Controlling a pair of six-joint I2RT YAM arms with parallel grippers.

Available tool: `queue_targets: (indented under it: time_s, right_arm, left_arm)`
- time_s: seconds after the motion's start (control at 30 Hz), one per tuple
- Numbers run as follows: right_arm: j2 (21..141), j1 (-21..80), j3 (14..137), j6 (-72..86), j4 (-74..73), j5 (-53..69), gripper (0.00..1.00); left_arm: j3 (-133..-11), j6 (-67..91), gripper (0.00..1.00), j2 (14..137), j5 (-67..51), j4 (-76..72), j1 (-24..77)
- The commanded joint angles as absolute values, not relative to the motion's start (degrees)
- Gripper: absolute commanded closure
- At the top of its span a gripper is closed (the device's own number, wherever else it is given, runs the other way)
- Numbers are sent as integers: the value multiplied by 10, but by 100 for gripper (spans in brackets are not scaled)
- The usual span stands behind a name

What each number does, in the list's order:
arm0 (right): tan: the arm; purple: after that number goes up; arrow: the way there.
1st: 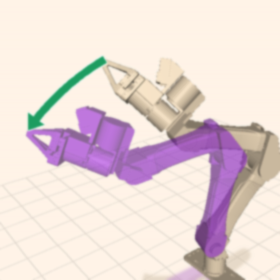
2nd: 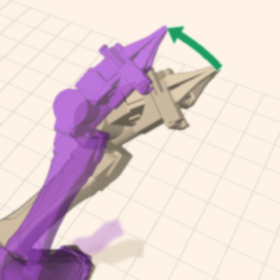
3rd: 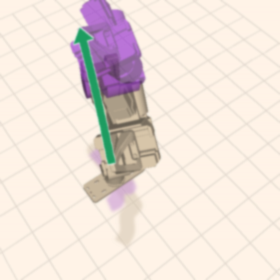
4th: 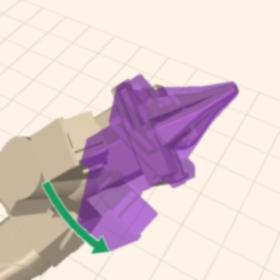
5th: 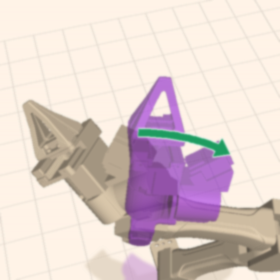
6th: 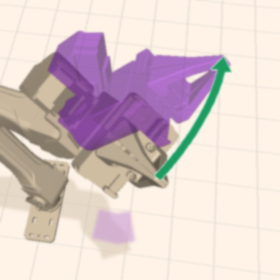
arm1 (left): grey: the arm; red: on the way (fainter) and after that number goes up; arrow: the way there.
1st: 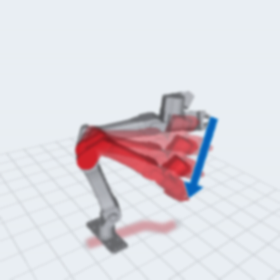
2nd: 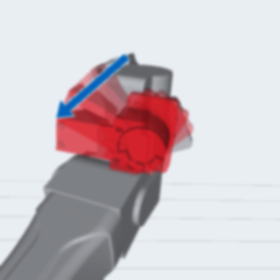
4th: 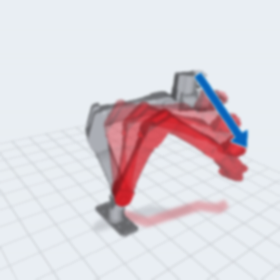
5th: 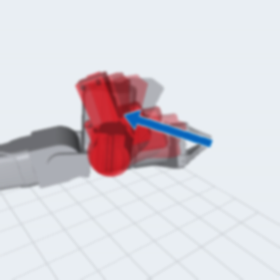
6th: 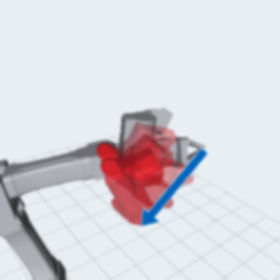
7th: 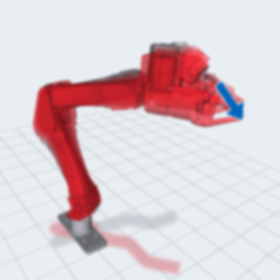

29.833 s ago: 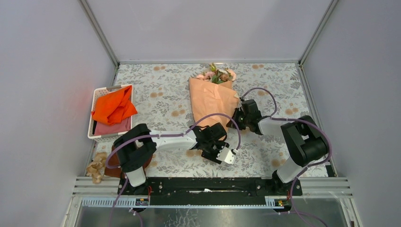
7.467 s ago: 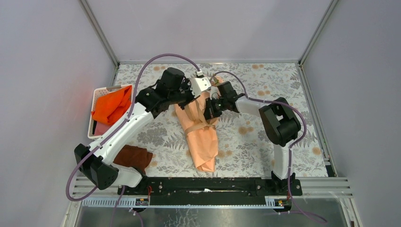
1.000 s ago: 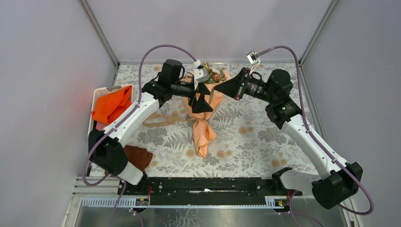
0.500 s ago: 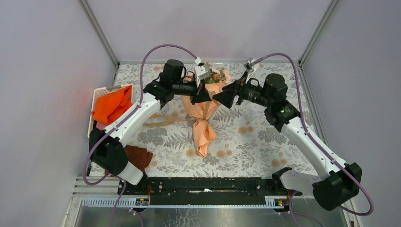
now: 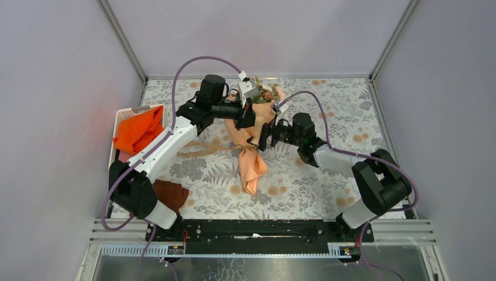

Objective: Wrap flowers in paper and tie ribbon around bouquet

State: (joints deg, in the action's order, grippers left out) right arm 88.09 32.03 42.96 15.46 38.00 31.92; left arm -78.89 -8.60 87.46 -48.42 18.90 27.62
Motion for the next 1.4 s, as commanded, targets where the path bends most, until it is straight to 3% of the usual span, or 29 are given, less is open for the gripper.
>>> queue_targets:
  time_s: [0.0, 0.07, 0.1, 0.17, 0.2, 0.27, 0.3, 0.33, 0.4, 0.43, 0.5, 0.57, 0.7, 0.83, 0.93, 1.37]
  right_arm:
    - [927, 323, 473, 170, 511, 286, 25]
    - [940, 323, 476, 187, 521, 270, 69]
    - [944, 323, 469, 197, 539, 261, 86]
    - [943, 323, 459, 214, 566, 251, 100]
    - [940, 323, 459, 218, 562, 248, 100]
    - [928, 323, 461, 220, 539, 248, 100]
    - [919, 323, 461, 219, 525, 248, 100]
    - [910, 323, 461, 217, 513, 249, 100]
    - [896, 323, 461, 217, 496, 252, 100]
    - [892, 323, 461, 220, 492, 252, 100]
    - [890, 323, 469, 231, 478, 250, 100]
    - [896, 323, 483, 245, 459, 245, 100]
    - [918, 323, 511, 267, 428, 251, 100]
    - [928, 323, 516, 295, 428, 251, 100]
    - [935, 323, 532, 318, 420, 259, 100]
    - [907, 331, 613, 345, 326, 288, 100]
  left_arm:
    - [-780, -68, 100, 854, -494, 154, 270]
    - [-779, -65, 100, 851, -499, 159, 267]
    - [-778, -70, 100, 850, -502, 166, 264]
    - [-772, -93, 100, 846, -505, 189, 259]
    - [-770, -112, 81, 843, -501, 207, 255]
    - [-761, -170, 30, 836, -480, 255, 236]
    - [-747, -213, 20, 831, -456, 270, 220]
    - [-725, -254, 16, 826, -434, 271, 200]
    - [-667, -319, 17, 818, -368, 242, 174]
    - [-644, -338, 22, 816, -343, 227, 175]
    - [-609, -358, 34, 805, -355, 221, 193]
    - [-579, -376, 38, 778, -388, 216, 240]
    - [-589, -382, 18, 782, -388, 206, 312]
    - [-571, -455, 13, 835, -338, 164, 362]
    - [-542, -516, 2, 879, -308, 146, 388]
    - [-500, -615, 11, 977, -220, 163, 446]
